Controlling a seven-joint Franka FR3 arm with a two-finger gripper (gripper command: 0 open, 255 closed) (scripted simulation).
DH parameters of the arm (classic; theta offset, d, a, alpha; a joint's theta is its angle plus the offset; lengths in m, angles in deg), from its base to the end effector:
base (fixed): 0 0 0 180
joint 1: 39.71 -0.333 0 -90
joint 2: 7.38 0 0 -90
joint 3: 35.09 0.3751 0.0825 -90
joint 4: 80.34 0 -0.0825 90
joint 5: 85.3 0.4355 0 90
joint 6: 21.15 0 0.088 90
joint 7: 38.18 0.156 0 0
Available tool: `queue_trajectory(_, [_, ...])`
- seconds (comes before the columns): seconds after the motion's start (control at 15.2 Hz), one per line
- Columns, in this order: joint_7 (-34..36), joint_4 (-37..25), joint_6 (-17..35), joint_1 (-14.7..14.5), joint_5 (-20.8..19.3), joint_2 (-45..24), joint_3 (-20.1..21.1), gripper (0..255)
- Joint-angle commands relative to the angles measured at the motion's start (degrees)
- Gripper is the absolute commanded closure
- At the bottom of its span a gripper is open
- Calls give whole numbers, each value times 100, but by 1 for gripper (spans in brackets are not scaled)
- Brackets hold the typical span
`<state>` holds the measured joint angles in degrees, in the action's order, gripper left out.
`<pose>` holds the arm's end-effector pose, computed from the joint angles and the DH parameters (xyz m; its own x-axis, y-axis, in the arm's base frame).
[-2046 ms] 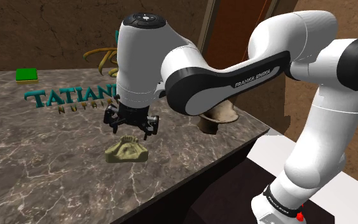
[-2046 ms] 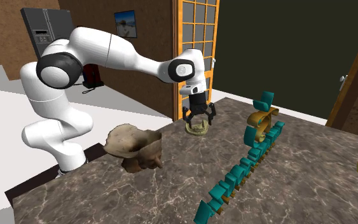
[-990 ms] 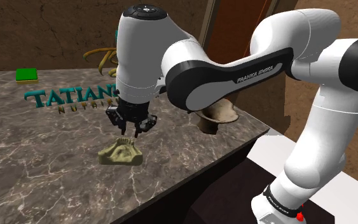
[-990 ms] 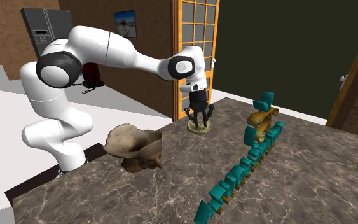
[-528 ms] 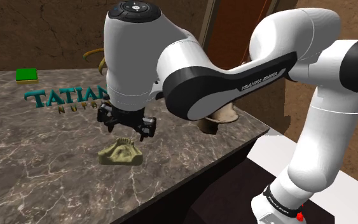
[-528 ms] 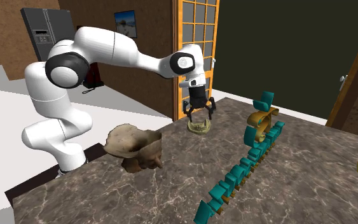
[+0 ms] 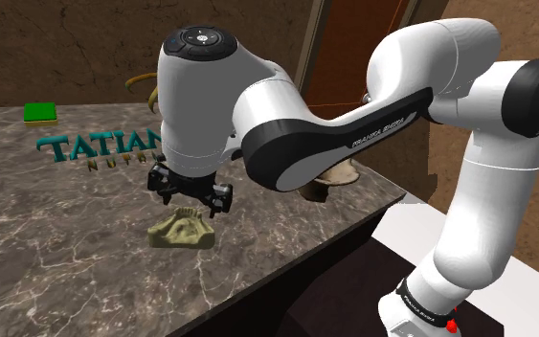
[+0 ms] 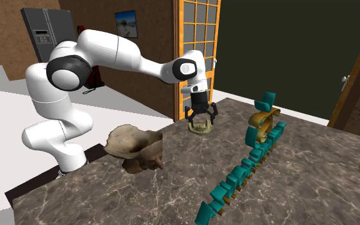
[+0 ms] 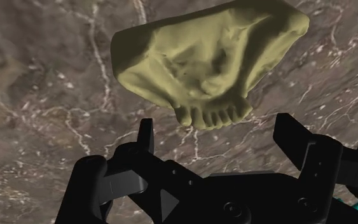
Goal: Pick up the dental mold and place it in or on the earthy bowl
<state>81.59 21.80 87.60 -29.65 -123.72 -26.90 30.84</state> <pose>0.4805 0.4742 0.4542 0.5702 -0.7694 0.2880 -0.7720 -0.6217 -0.1324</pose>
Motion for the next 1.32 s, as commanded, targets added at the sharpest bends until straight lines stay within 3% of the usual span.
queue_trajectory(0.0, [2,0,2,-2,-3,-3,-2,0])
queue_trajectory(0.13, [1,0,1,-2,-2,-2,-2,0])
queue_trajectory(0.2, [1,0,1,-2,-2,-2,-2,255])
queue_trajectory(0.79, [2,0,2,-2,-3,-3,-2,255])
queue_trajectory(1.25, [-248,-387,-396,45,214,149,118,255])
